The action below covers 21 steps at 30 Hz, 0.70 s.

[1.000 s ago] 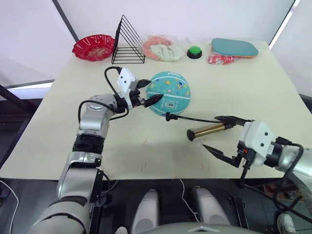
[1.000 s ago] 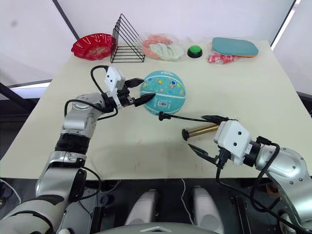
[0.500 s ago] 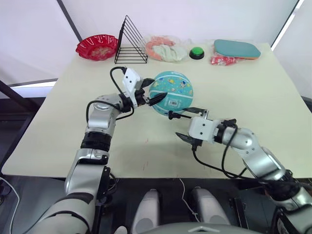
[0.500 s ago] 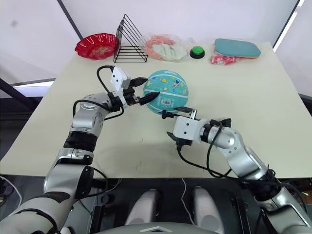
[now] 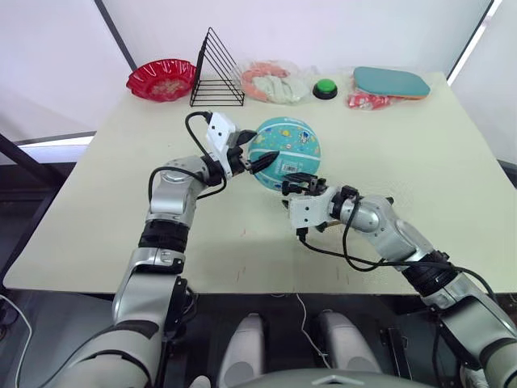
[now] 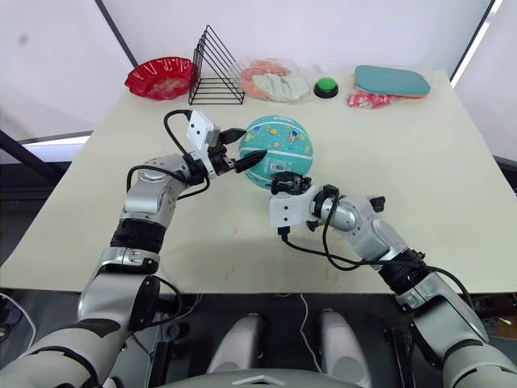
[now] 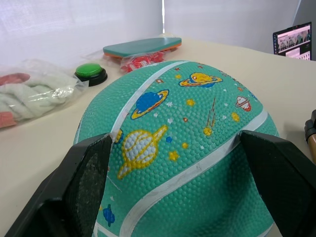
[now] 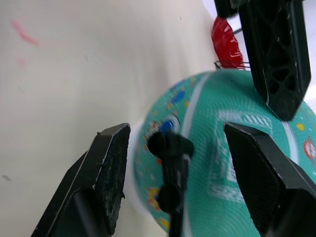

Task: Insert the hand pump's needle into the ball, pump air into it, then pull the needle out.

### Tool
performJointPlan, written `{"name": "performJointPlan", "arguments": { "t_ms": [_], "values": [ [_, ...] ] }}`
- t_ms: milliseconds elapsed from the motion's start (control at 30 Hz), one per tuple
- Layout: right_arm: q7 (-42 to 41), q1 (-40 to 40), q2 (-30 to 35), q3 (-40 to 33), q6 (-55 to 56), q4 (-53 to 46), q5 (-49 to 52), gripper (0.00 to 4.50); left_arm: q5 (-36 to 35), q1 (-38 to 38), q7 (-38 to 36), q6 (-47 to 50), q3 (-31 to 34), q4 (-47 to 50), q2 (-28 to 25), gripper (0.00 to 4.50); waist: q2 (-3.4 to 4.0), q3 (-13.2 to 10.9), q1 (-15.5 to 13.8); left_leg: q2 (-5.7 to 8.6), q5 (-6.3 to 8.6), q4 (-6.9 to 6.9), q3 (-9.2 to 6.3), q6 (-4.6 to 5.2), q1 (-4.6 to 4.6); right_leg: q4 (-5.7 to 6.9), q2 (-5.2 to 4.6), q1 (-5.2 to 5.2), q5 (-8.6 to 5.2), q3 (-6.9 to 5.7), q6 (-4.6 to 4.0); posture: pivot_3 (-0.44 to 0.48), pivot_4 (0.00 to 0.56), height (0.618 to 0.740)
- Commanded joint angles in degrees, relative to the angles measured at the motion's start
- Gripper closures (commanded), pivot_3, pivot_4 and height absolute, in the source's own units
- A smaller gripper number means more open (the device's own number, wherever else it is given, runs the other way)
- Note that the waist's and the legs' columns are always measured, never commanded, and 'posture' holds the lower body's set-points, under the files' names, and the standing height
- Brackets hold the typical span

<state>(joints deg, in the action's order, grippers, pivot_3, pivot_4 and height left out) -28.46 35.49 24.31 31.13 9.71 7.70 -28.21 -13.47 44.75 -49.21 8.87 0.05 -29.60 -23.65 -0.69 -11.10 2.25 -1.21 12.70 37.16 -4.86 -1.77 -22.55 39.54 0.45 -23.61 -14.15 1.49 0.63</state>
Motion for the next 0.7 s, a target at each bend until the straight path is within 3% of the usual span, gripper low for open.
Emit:
{"name": "performJointPlan", "arguments": {
  "t_ms": [33, 333, 433, 567, 700],
  "values": [
    [1.06, 1.30, -0.35, -0.70, 2.57, 0.55, -1.58, 1.32, 0.59, -0.49, 0.97, 0.33, 0.53, 0.96, -0.36, 0.14, 0.00, 0.00, 0.03, 0.00, 0.00, 0.00, 0.00, 0.00, 0.01, 0.03, 0.00, 0.00, 0.00, 0.01, 0.00, 0.000, 0.150, 0.740],
    [3.68, 1.96, -2.54, -0.80, 4.49, 5.36, -5.08, 1.32, 0.39, -0.91, 1.37, 0.45, 0.76, 1.42, -0.57, 0.14, 0.00, 0.00, 0.12, 0.00, -0.01, 0.04, 0.02, 0.00, 0.07, 0.19, 0.02, -0.01, -0.01, 0.07, -0.01, 0.000, 0.150, 0.740],
    [5.56, 2.76, -3.19, -1.19, 4.87, 7.25, -6.32, 2.19, 0.38, -1.13, 1.46, 0.56, 0.87, 1.67, -0.60, 0.14, 0.00, 0.00, 0.12, 0.00, -0.01, 0.05, 0.03, -0.01, 0.07, 0.20, 0.02, -0.01, -0.01, 0.07, -0.01, 0.000, 0.150, 0.740],
    [7.95, 3.73, -3.94, -1.23, 5.80, 9.36, -7.37, 4.21, 0.36, -1.56, 1.67, 0.96, 0.92, 2.52, -0.49, 0.14, 0.00, 0.00, 0.15, 0.00, -0.02, 0.04, 0.03, -0.01, 0.11, 0.22, 0.03, -0.01, -0.01, 0.08, -0.02, 0.000, 0.150, 0.740],
    [8.96, 3.80, -4.73, -1.48, 6.63, 10.13, -7.43, 4.23, 0.25, -1.81, 1.90, 1.39, 0.99, 3.23, -0.51, 0.14, 0.00, 0.00, 0.15, 0.00, -0.02, 0.03, 0.03, -0.01, 0.09, 0.22, 0.03, -0.02, -0.01, 0.10, -0.03, 0.000, 0.150, 0.740]
  ]
}}
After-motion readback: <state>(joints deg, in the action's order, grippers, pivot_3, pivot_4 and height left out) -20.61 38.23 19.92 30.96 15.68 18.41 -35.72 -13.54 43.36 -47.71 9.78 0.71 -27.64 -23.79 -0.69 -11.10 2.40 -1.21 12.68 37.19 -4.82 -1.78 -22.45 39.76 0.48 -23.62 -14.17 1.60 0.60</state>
